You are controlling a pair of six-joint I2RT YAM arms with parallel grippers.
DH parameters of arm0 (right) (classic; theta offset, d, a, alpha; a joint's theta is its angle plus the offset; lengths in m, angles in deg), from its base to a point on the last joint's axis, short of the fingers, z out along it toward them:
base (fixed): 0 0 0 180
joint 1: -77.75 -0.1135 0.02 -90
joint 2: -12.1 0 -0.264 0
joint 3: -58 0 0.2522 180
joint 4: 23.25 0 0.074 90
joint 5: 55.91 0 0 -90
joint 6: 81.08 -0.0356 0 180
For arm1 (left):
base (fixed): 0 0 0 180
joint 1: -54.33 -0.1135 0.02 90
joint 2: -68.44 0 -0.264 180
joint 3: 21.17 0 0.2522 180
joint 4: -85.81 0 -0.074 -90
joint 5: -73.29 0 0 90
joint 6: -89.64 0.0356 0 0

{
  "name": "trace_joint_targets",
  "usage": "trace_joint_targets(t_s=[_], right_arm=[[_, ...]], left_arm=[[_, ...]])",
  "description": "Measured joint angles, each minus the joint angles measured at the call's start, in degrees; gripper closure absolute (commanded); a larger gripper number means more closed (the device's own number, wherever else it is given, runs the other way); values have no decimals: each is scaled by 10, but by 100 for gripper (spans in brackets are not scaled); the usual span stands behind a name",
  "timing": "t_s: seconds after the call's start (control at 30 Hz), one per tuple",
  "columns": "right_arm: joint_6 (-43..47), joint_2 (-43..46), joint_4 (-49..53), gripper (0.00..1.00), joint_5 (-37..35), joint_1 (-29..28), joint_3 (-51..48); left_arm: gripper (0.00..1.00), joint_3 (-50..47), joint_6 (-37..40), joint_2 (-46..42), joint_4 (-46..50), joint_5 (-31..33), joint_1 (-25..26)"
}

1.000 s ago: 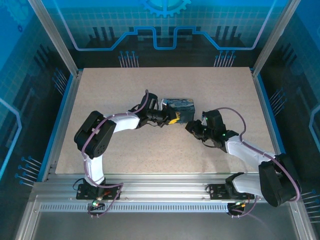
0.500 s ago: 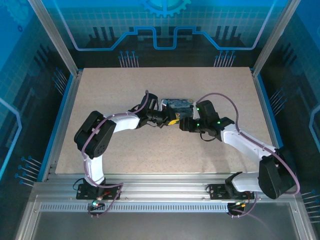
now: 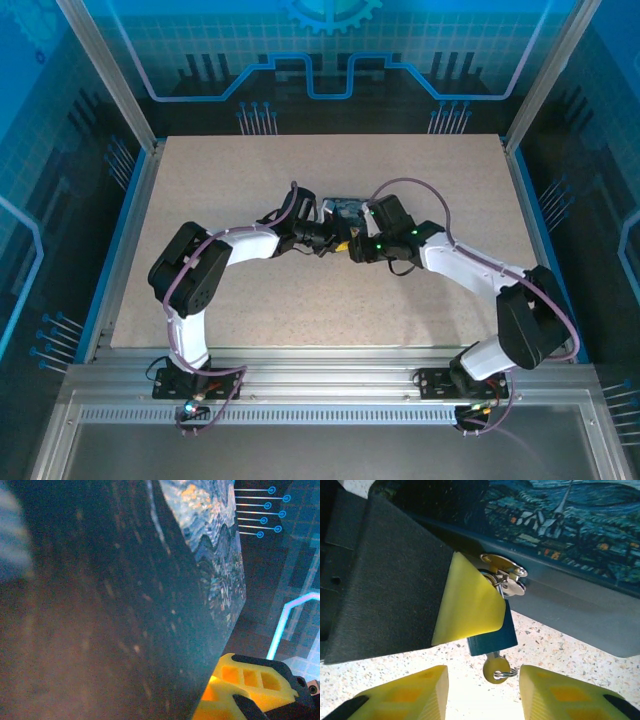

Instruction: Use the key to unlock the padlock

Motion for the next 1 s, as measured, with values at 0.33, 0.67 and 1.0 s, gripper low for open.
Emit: trace_joint_targets(t_s=[0.33, 0.67, 1.0], right_arm=[[20, -27, 13, 60, -29, -14, 18], [34, -37, 28, 70, -58, -24, 34], [48, -43, 36, 94, -58, -27, 39]], left_arm=[[100, 0, 0, -1, 9, 0, 0], [100, 0, 0, -4, 10, -3, 0], [100, -4, 0, -4, 12, 2, 0]])
